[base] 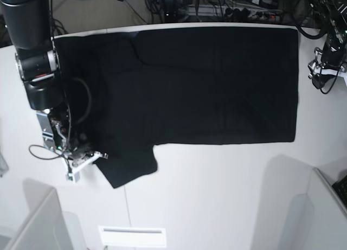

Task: Fold the T-shirt properly
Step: 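Move the right gripper to the hem corner beside the sleeve and grasp, then move the left gripper to the opposite hem corner and grasp it, then lift both hem corners and fold them over onto the collar edge, then release the hem corners and raise both grippers off the folded shirt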

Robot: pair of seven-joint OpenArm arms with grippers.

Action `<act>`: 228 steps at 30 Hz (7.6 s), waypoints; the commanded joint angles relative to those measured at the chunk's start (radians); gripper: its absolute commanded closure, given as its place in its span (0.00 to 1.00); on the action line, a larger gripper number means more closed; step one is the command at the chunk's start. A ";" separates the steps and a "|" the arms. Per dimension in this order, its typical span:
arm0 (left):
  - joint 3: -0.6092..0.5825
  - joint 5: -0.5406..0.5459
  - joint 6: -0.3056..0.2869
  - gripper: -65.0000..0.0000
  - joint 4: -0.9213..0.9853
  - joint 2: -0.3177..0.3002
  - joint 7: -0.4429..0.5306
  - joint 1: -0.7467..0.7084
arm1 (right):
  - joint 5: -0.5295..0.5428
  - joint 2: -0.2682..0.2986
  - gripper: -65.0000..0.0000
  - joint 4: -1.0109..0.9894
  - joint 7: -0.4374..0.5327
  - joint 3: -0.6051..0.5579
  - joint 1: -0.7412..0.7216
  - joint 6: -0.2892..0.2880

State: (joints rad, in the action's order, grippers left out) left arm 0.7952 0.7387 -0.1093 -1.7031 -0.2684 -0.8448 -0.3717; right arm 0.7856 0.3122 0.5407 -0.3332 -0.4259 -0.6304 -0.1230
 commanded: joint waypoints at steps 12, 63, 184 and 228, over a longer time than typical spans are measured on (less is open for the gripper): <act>-0.152 0.012 -0.003 0.37 0.249 -0.167 0.020 0.276 | 0.001 0.008 1.00 0.006 -0.020 0.002 -0.027 0.000; -0.616 -0.153 -0.007 0.27 0.938 -0.156 0.149 0.810 | 0.001 0.011 1.00 0.009 -0.020 0.008 -0.030 0.000; -0.207 0.078 -0.005 1.00 -0.252 -0.171 -0.163 -0.088 | 0.010 -0.118 1.00 1.461 -0.683 0.978 0.929 0.058; -0.205 0.071 -0.005 1.00 -0.246 -0.214 -0.163 -0.155 | 0.169 -0.064 1.00 1.455 -0.691 1.017 1.061 0.067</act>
State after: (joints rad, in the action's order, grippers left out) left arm 0.5812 0.8059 -0.1093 -1.9373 -0.4660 -1.0214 -0.5266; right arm 0.9398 0.2333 1.9820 -1.0412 0.5835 0.4328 -0.0593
